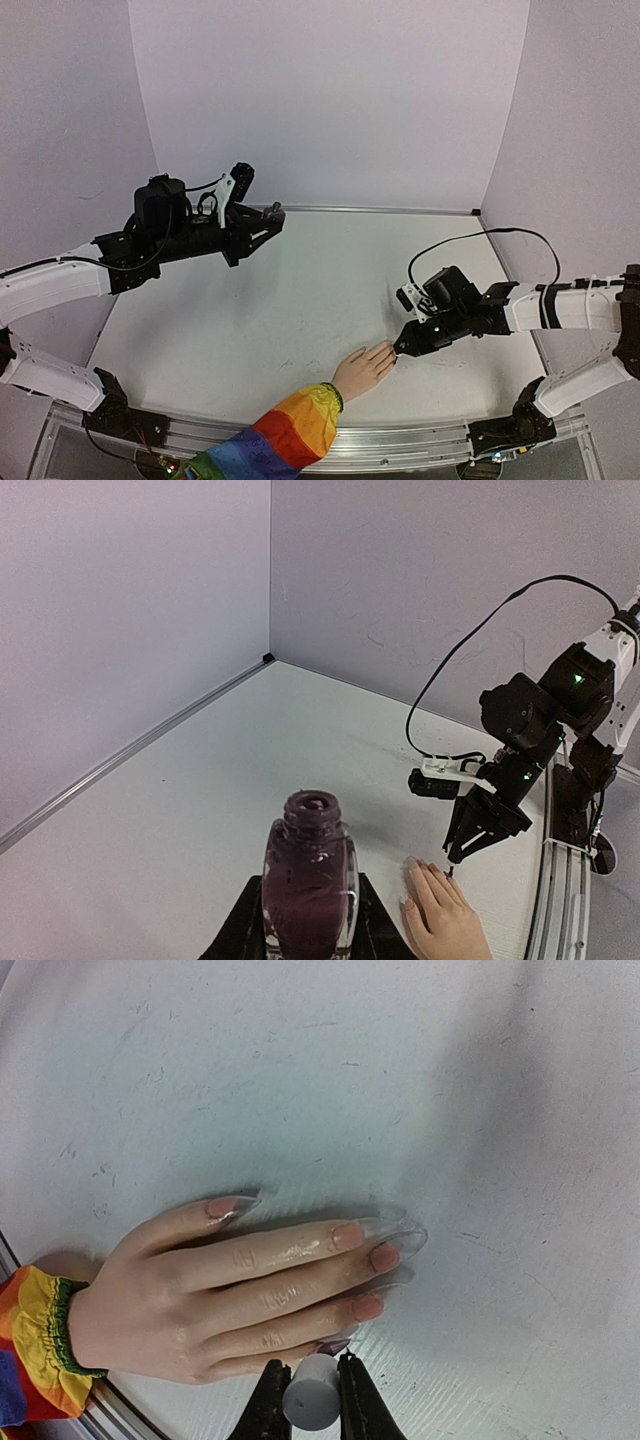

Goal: Paint the nails

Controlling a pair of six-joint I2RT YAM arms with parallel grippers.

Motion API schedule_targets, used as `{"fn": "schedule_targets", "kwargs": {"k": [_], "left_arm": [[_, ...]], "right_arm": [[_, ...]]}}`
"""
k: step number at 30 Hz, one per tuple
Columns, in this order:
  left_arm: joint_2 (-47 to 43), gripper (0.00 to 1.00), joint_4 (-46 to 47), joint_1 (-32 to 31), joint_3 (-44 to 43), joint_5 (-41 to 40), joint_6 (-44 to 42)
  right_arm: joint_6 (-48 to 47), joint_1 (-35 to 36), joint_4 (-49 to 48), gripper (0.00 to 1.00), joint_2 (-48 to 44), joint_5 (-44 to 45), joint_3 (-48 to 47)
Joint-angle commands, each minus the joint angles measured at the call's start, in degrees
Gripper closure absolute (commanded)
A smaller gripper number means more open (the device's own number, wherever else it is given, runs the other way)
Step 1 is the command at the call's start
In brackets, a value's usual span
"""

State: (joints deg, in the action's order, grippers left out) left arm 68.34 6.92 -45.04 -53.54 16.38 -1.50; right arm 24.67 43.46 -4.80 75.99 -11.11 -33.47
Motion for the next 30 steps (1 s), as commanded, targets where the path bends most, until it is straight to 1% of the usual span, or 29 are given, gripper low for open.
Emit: {"fn": "schedule_targets", "kwargs": {"k": [1,15,30], "left_arm": [[-0.6,1.00,2.1,0.2,-1.6,0.8,0.0],[-0.6,1.00,2.2,0.2,-1.6,0.8,-0.1],[-0.6,1.00,2.1,0.2,-1.6,0.7,-0.2]], "right_arm": [[-0.2,0.4,0.5,1.00,0.3,0.6,-1.8],[0.4,0.5,0.6,1.00,0.1,1.8,-1.8],[1.8,0.5,1.6,1.00,-0.6,5.2,-1.8]]}}
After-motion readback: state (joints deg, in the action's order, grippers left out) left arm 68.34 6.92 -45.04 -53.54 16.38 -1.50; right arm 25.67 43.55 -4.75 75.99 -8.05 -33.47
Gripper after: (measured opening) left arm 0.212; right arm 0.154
